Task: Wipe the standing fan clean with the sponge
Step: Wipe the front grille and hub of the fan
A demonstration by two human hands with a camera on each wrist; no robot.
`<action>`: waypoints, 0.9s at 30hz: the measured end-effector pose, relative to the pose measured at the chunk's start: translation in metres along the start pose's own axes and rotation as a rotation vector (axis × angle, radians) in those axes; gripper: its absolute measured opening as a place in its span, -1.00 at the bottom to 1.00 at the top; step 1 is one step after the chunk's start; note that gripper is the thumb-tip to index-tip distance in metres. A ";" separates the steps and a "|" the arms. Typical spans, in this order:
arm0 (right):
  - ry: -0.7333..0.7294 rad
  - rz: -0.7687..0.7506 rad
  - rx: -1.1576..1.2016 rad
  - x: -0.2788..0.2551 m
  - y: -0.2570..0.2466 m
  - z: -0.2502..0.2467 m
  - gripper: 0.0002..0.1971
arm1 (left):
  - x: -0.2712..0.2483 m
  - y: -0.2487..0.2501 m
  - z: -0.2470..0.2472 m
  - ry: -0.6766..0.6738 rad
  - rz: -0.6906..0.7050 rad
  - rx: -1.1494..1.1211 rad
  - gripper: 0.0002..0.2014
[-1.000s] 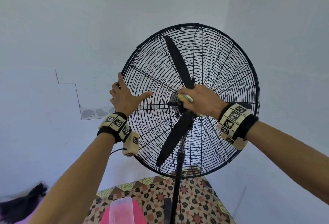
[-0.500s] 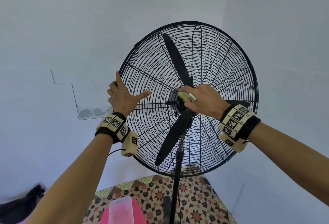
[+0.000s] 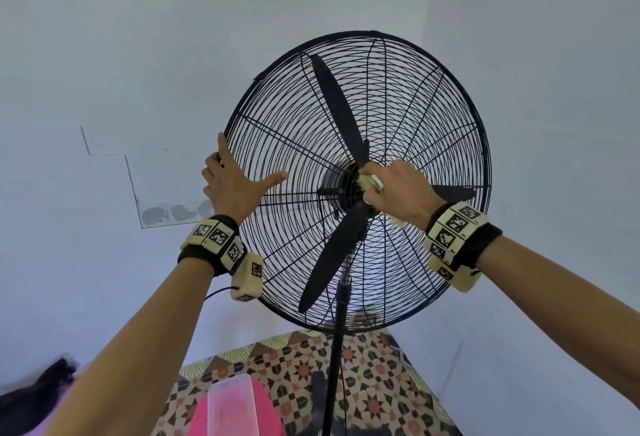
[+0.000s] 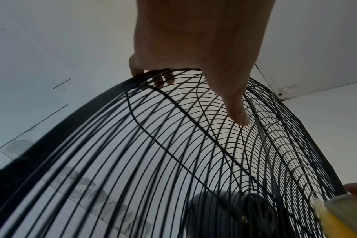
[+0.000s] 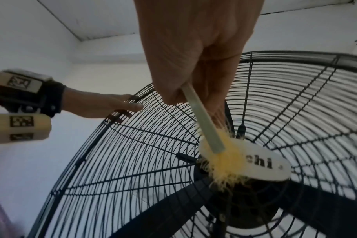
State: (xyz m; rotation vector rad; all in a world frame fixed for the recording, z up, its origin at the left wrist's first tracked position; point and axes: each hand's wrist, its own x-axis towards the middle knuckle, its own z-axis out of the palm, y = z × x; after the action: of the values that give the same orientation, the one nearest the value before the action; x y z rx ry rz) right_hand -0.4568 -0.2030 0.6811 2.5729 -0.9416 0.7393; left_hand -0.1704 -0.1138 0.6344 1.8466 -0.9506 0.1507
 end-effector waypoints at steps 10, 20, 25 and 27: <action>-0.006 0.056 -0.014 -0.006 -0.009 0.003 -0.65 | -0.018 -0.036 -0.005 -0.071 -0.025 -0.152 0.41; 0.025 0.189 0.040 -0.001 -0.030 0.013 -0.66 | -0.015 -0.059 -0.004 -0.197 0.023 -0.409 0.31; 0.107 0.268 0.068 0.002 -0.040 0.011 -0.65 | -0.019 -0.067 -0.002 -0.244 0.050 -0.502 0.24; 0.197 0.143 0.165 0.017 -0.072 -0.003 -0.65 | -0.017 -0.073 0.000 -0.233 0.063 -0.499 0.22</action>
State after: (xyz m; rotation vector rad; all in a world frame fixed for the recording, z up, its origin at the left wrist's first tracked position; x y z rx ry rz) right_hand -0.3990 -0.1576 0.6856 2.5290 -1.0481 1.1312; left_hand -0.1333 -0.0920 0.5734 1.3909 -1.0919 -0.2498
